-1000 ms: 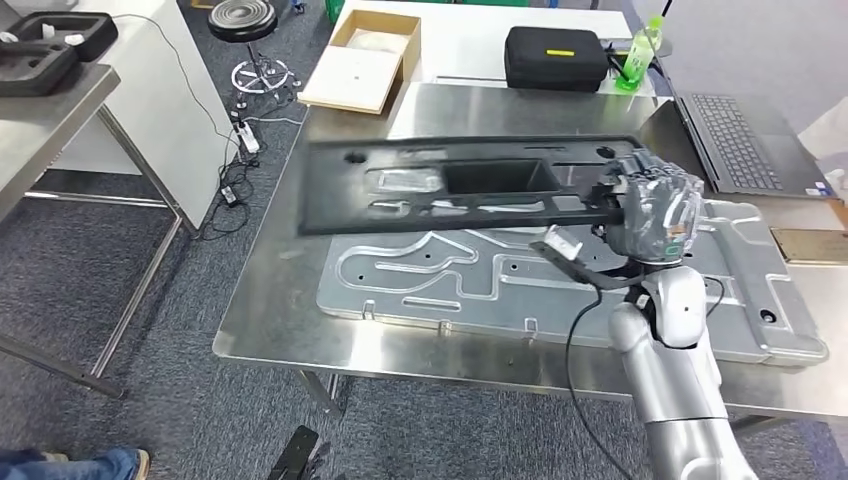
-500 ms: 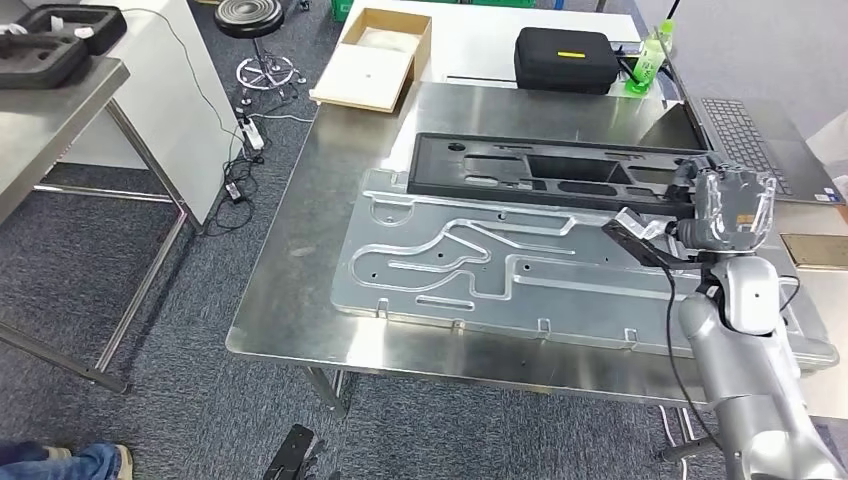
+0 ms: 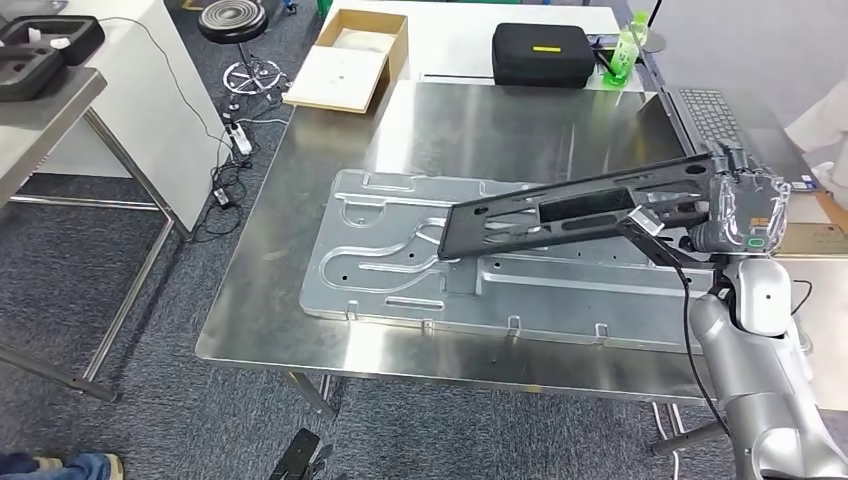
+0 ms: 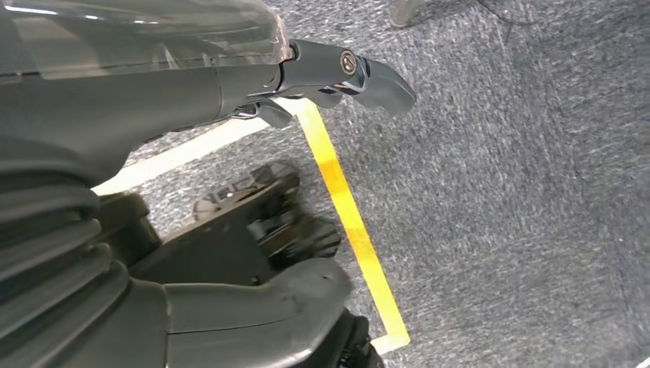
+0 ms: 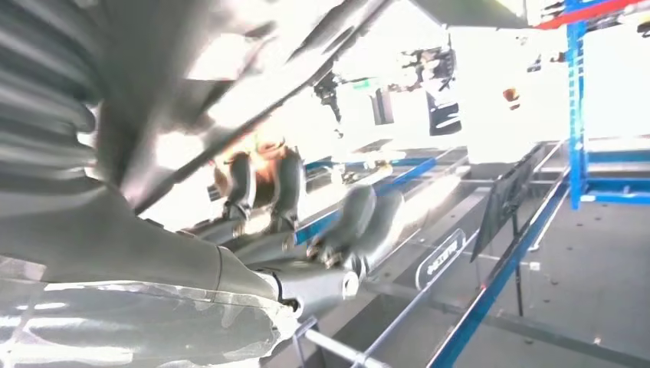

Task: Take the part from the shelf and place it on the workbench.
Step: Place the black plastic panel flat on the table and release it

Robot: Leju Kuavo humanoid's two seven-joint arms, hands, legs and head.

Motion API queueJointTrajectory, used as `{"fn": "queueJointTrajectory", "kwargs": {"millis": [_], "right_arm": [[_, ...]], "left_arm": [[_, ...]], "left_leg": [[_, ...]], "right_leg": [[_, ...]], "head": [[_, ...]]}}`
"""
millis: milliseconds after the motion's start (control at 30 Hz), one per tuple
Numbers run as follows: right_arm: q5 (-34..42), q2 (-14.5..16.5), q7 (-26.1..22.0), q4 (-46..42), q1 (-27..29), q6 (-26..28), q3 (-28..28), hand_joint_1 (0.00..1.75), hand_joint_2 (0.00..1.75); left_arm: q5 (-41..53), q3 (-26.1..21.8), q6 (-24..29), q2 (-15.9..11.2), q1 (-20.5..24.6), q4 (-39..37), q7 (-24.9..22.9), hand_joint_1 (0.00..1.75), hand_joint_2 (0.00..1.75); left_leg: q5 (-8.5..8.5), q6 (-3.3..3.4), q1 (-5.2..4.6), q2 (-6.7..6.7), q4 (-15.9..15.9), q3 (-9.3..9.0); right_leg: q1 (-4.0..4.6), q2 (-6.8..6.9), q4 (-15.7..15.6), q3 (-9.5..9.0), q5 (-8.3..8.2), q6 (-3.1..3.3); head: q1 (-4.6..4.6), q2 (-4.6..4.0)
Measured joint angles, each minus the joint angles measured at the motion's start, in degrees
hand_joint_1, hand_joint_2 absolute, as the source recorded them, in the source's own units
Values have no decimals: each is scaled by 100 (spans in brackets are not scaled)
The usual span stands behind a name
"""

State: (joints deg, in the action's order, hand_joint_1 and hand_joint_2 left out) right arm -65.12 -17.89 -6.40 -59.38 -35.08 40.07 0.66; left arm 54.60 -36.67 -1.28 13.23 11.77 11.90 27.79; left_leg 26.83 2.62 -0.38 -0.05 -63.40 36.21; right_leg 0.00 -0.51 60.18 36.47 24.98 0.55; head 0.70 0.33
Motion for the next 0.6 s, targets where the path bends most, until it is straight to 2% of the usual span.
{"fn": "queueJointTrajectory", "kwargs": {"millis": [67, 133, 200, 233, 300, 333, 367, 400, 433, 467, 500, 533, 600], "right_arm": [[24, -2, 44, 48, -13, -1, 44, 0, 175], [35, -4, 67, 96, -9, -1, 79, 0, 175], [49, -9, 80, 127, -19, -5, 104, 0, 175], [77, -13, 91, 144, -27, -18, 119, 0, 175], [168, -16, 112, 191, -35, -64, 138, 0, 175], [224, -16, 115, 219, -29, -86, 144, 0, 175], [274, -16, 115, 246, -23, -100, 146, 0, 175], [316, -16, 113, 267, -20, -104, 148, 0, 175], [345, -17, 109, 279, -22, -104, 150, 0, 175], [370, -17, 105, 286, -25, -104, 153, 0, 175], [400, -17, 101, 291, -33, -107, 156, 0, 175], [435, -18, 98, 295, -40, -112, 160, 0, 175], [561, -17, 84, 304, -44, -148, 172, 0, 175]], "left_arm": [[-1, 2, 2, -3, 21, 1, 1, 0, 0], [-1, 6, 1, -3, 29, 1, 2, 0, 0], [-3, 16, 2, 0, 40, 1, 1, 0, 0], [-5, 24, 3, 2, 48, 1, -1, 0, 0], [-10, 37, 3, 3, 55, 1, -8, 0, 0], [-11, 43, 3, 3, 50, 1, -11, 0, 0], [-13, 48, 3, 3, 45, 1, -14, 0, 0], [-15, 54, 4, 3, 43, 1, -16, 0, 0], [-16, 59, 4, 3, 43, 1, -16, 0, 0], [-16, 64, 5, 2, 44, 1, -16, 0, 0], [-18, 68, 8, -1, 50, 2, -16, 0, 0], [-20, 73, 10, -3, 53, 2, -17, 0, 0], [-26, 83, 14, -6, 55, 3, -18, 0, 0]], "left_leg": [[-57, 48, -31, -6, 341, -165], [-104, 50, -19, 1, 440, -205], [-177, 68, 18, 17, 561, -259], [-204, 72, 34, 25, 603, -279], [-214, 80, 36, 31, 611, -280], [-212, 77, 39, 33, 606, -277], [-205, 67, 46, 35, 595, -275], [-193, 49, 59, 35, 575, -272], [-173, 20, 75, 34, 546, -271], [-147, -19, 87, 32, 510, -266], [-120, -62, 87, 29, 467, -253], [-102, -103, 82, 27, 442, -239], [-99, -170, 65, 25, 430, -217]], "right_leg": [[-9, -4, -11, 4, -12, -38], [-28, -5, -35, -1, -32, -99], [-37, 4, 106, 54, 84, -157], [-49, 10, 327, 149, 225, -185], [-86, 15, 979, 450, 551, -247], [-117, 18, 1236, 571, 629, -280], [-151, 23, 1321, 609, 605, -314], [-185, 32, 1199, 543, 485, -347], [-217, 45, 897, 379, 298, -380], [-239, 58, 545, 188, 161, -413], [-240, 61, 250, 39, 72, -418], [-233, 58, 71, -46, 41, -395], [-199, 36, 7, -46, 58, -293]], "head": [[1, 0], [-1, 0], [1, 0], [3, 0], [3, 0], [3, 0], [2, 0], [3, 0], [3, 0], [4, 0], [4, 0], [2, 0], [-2, 0]]}}
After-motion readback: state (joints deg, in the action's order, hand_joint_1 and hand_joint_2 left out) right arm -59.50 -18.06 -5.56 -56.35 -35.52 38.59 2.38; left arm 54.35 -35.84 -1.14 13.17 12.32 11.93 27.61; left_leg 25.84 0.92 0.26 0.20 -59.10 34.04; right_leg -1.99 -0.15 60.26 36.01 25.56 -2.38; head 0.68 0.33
